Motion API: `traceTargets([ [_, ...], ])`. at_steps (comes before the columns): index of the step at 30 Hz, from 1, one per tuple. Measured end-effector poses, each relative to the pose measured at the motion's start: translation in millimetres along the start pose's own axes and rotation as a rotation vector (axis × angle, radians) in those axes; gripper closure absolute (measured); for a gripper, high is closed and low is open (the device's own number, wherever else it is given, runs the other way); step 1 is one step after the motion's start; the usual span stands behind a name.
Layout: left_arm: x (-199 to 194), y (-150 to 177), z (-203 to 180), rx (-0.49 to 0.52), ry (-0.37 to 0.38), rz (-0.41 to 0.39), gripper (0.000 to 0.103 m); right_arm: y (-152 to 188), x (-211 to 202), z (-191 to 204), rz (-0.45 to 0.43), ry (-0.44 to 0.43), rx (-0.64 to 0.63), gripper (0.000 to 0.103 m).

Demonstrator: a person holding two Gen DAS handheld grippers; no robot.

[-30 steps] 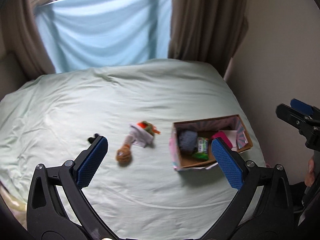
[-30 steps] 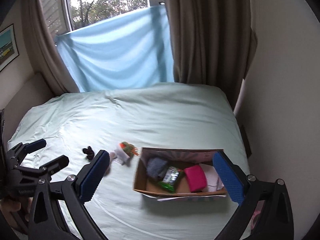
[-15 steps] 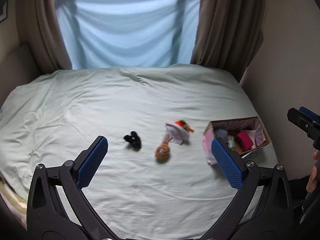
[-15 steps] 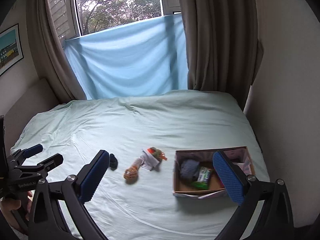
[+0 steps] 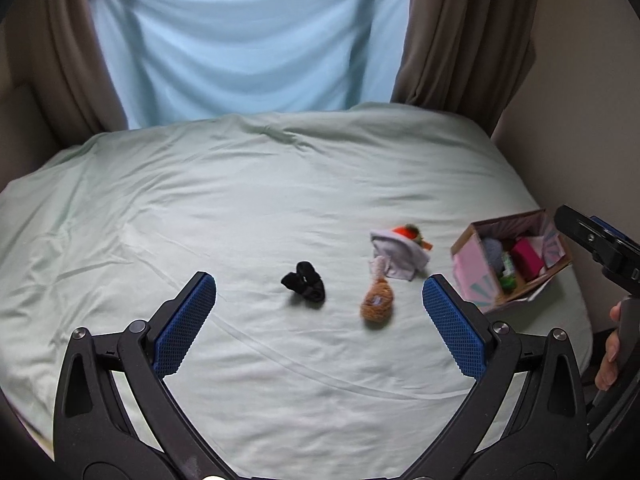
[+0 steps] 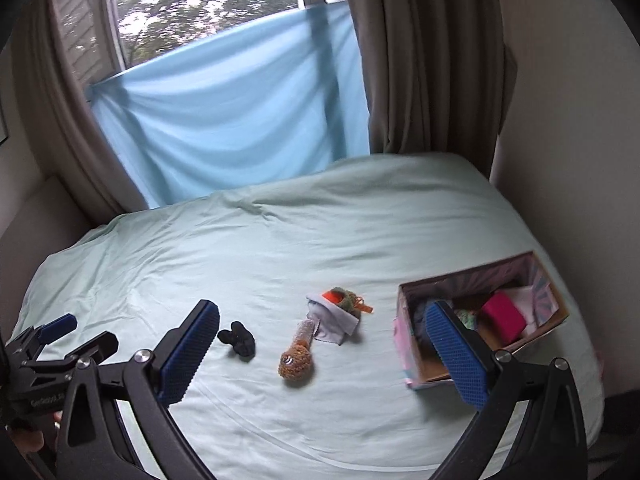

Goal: Organize soft objects
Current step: 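Withdraw both tools from the box toward the plush toy and black sock, then grasp the black sock with the left tool while the right tool grasps the grey cloth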

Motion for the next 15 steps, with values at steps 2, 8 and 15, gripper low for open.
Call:
traceTargets([
  [2,27.8,2.5,5.8,0.014,0.015,0.006,0.000,6.9,23.6,4.8,0.004,0.016,0.024,0.000],
  [8,109.9,17.1,16.9,0.047,0.046,0.043,0.000,32.6,104.9,10.2,0.018,0.081,0.077,0.000],
  [15,197.9,39.9,25.9,0.048,0.067,0.096,0.001,63.7,182.7,5.2,0.042,0.141,0.103,0.000],
])
Point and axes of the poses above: each gripper's, at about its wrist camera, not at the fingertips, and x roughly the way its jaws point, z to its left, y to its underside, the point moved 1 cm from there along x, roughly the way its jaws point, and after that the axes turned 3 degrees about x, right-handed, at the moved point
